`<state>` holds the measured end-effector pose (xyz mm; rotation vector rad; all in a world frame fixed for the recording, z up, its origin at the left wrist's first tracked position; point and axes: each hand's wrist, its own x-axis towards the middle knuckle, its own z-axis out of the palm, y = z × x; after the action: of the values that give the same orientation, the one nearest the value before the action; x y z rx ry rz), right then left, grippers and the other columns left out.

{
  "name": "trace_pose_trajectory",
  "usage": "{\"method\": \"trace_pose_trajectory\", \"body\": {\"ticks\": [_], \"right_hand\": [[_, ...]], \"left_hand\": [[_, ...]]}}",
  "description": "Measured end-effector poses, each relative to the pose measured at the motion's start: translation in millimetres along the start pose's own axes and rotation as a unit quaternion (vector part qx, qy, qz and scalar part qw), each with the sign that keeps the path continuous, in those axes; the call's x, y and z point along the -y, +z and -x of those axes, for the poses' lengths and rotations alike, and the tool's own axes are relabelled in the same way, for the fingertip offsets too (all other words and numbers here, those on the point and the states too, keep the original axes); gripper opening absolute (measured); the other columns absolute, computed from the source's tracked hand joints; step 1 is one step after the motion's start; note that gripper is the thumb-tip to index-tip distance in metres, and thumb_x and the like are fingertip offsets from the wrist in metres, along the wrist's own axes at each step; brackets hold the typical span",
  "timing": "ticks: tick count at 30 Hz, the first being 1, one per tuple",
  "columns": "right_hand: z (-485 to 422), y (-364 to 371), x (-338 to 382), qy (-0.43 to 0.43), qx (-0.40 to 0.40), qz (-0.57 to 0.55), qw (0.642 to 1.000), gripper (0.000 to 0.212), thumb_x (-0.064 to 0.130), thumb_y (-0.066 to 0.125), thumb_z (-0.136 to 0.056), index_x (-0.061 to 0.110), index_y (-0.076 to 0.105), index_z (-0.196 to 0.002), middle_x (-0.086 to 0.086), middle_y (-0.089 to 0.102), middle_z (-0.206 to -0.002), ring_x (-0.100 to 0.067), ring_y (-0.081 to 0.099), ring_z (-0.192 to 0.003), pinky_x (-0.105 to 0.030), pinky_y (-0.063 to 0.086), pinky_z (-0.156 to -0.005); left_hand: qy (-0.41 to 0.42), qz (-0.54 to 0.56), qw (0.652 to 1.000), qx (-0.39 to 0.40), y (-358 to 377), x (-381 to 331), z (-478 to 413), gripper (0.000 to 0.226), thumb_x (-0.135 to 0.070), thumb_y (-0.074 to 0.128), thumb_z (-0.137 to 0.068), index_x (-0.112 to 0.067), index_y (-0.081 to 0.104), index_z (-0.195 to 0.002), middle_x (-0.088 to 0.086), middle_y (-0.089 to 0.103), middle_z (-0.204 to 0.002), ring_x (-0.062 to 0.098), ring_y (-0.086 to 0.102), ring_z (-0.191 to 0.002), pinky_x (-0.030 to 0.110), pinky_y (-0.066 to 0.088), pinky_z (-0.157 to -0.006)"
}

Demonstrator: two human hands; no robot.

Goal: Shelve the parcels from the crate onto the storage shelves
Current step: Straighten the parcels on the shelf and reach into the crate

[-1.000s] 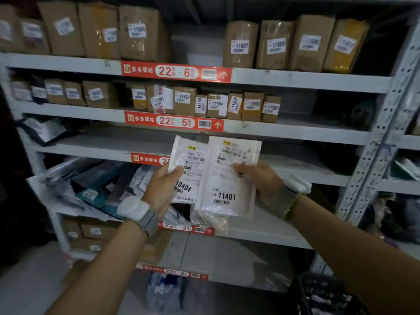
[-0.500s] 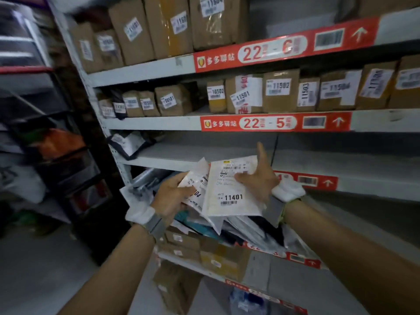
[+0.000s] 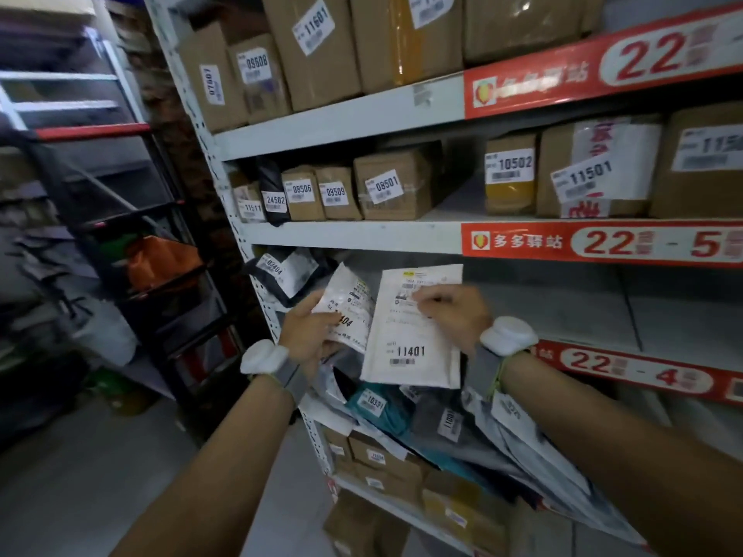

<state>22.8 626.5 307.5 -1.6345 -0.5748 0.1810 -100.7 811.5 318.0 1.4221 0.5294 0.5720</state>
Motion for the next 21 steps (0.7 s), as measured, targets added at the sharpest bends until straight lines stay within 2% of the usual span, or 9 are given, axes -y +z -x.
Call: {"method": "trace_pose_trajectory", "body": {"ticks": [2, 4, 6, 8, 11, 13, 16, 19, 21], "right_hand": [[-14.0, 26.6, -1.4, -0.019, -0.022, -0.002, 1.0, 0.025, 0.005, 0.069, -0.089, 0.027, 0.076, -0.082, 0.003, 0.072, -0.098, -0.021, 0.066, -0.106, -0.035, 0.051, -0.101], [-32.7, 55.3, -2.7, -0.024, -0.04, -0.01, 0.999, 0.027, 0.006, 0.069, -0.09, 0.03, 0.074, -0.077, -0.001, 0.072, -0.102, -0.025, 0.066, -0.108, -0.039, 0.051, -0.101], [-52.9, 78.2, -5.8, -0.013, -0.052, -0.017, 0.998, 0.017, 0.003, 0.065, -0.092, 0.016, 0.075, -0.088, -0.009, 0.071, -0.114, -0.029, 0.063, -0.113, -0.04, 0.05, -0.102], [-78.0, 100.9, -12.2, -0.001, -0.058, 0.03, 0.998, 0.019, 0.002, 0.063, -0.092, 0.003, 0.073, -0.107, -0.013, 0.066, -0.126, -0.03, 0.06, -0.119, -0.038, 0.046, -0.105], [-112.4, 135.2, -16.2, 0.02, -0.032, 0.168, 0.985, 0.033, 0.003, 0.059, -0.092, 0.001, 0.066, -0.124, -0.014, 0.059, -0.135, -0.032, 0.055, -0.125, -0.028, 0.042, -0.104], [-125.4, 142.6, -16.2, 0.035, -0.002, 0.215, 0.976, 0.033, 0.005, 0.055, -0.096, -0.003, 0.061, -0.128, -0.017, 0.057, -0.136, -0.033, 0.054, -0.125, -0.027, 0.039, -0.1], [-143.0, 157.2, -20.8, 0.053, 0.008, 0.243, 0.969, 0.034, 0.008, 0.055, -0.096, 0.001, 0.061, -0.128, -0.014, 0.057, -0.137, -0.031, 0.054, -0.124, -0.025, 0.04, -0.099], [-164.4, 169.0, -34.1, 0.074, -0.044, 0.196, 0.977, 0.03, 0.01, 0.06, -0.091, 0.01, 0.064, -0.121, -0.004, 0.061, -0.124, -0.026, 0.058, -0.116, -0.022, 0.044, -0.092], [-179.0, 175.5, -33.8, 0.077, -0.114, 0.151, 0.979, 0.023, 0.01, 0.059, -0.092, 0.01, 0.062, -0.115, -0.005, 0.06, -0.113, -0.027, 0.059, -0.113, -0.028, 0.045, -0.092]], "left_hand": [[-0.004, 0.009, 1.0, 0.013, -10.0, -2.6, -29.5, 0.036, 0.008, 0.056, -0.089, -0.018, 0.067, -0.111, 0.007, 0.074, -0.086, 0.023, 0.07, -0.072, 0.035, 0.06, -0.059], [-0.014, 0.007, 0.999, 0.051, -27.3, -9.0, -68.1, 0.033, 0.007, 0.054, -0.092, -0.015, 0.066, -0.113, 0.008, 0.074, -0.085, 0.023, 0.071, -0.067, 0.036, 0.059, -0.06], [-0.039, 0.011, 0.996, 0.076, -40.8, -18.2, -103.3, 0.028, 0.003, 0.047, -0.096, -0.011, 0.069, -0.109, 0.014, 0.071, -0.087, 0.022, 0.071, -0.062, 0.031, 0.059, -0.054], [-0.05, -0.016, 0.994, 0.09, -51.9, -22.5, -130.5, 0.04, -0.002, 0.043, -0.1, -0.015, 0.078, -0.083, 0.013, 0.072, -0.077, 0.019, 0.07, -0.055, 0.027, 0.058, -0.051], [-0.049, -0.026, 0.996, 0.063, -65.9, -15.5, -170.5, 0.02, -0.003, 0.06, -0.095, -0.004, 0.069, -0.077, 0.014, 0.071, -0.069, 0.022, 0.067, -0.056, 0.037, 0.058, -0.067], [-0.054, -0.042, 0.995, 0.066, -70.9, -9.8, -179.8, 0.021, -0.006, 0.07, -0.088, -0.001, 0.063, -0.07, 0.017, 0.066, -0.069, 0.027, 0.063, -0.062, 0.042, 0.054, -0.074], [-0.099, -0.092, 0.984, 0.118, -83.7, 0.8, -197.4, 0.025, -0.012, 0.064, -0.092, -0.002, 0.054, -0.071, 0.017, 0.058, -0.06, 0.024, 0.054, -0.046, 0.028, 0.049, -0.05], [0.011, -0.179, 0.982, 0.062, -96.5, 15.2, -212.2, 0.014, -0.015, 0.061, -0.094, -0.005, 0.062, -0.084, 0.017, 0.069, -0.066, 0.024, 0.063, -0.049, 0.032, 0.054, -0.049], [0.069, -0.182, 0.98, 0.042, -101.2, 20.7, -222.3, 0.019, -0.013, 0.062, -0.091, -0.014, 0.061, -0.071, 0.017, 0.069, -0.07, 0.03, 0.069, -0.058, 0.044, 0.058, -0.058]]}}
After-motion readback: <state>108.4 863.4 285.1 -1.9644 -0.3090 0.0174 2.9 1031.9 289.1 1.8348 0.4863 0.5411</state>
